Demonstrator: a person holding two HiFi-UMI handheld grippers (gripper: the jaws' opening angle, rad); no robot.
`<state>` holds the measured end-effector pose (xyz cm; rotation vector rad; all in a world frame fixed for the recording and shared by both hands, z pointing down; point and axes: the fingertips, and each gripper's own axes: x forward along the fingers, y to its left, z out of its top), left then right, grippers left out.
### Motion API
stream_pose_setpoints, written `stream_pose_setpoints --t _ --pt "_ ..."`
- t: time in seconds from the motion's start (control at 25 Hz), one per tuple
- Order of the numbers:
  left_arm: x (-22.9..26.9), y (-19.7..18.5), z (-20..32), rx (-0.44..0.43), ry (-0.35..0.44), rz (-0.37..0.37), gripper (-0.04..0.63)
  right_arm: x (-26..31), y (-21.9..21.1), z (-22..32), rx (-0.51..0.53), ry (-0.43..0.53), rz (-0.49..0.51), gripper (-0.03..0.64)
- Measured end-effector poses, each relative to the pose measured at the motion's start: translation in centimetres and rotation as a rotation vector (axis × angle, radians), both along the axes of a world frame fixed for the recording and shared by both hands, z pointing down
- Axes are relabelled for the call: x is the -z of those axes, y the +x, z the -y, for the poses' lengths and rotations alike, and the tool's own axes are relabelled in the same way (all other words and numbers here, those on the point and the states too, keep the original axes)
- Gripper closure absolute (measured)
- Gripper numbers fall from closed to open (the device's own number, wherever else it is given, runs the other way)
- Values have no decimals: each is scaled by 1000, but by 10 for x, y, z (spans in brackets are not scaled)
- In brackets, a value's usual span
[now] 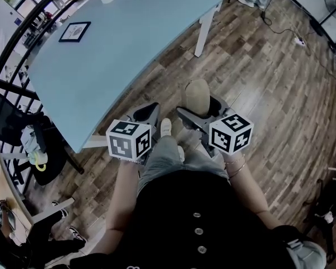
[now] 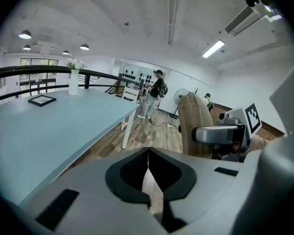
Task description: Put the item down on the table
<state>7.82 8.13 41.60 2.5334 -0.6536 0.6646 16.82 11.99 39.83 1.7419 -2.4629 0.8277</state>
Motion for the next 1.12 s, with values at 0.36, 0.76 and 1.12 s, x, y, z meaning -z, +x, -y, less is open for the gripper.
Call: stream_pose_setpoints --t 0.36,0.76,1.12 --pt "-15 14 38 -5 -25 3 575 -15 19 34 -22 -28 39 212" --pt "-26 32 121 34 -47 -23 575 -28 39 116 -2 -62 21 212" --pt "-19 31 216 91 -48 -45 575 -15 42 213 44 -52 -5 211"
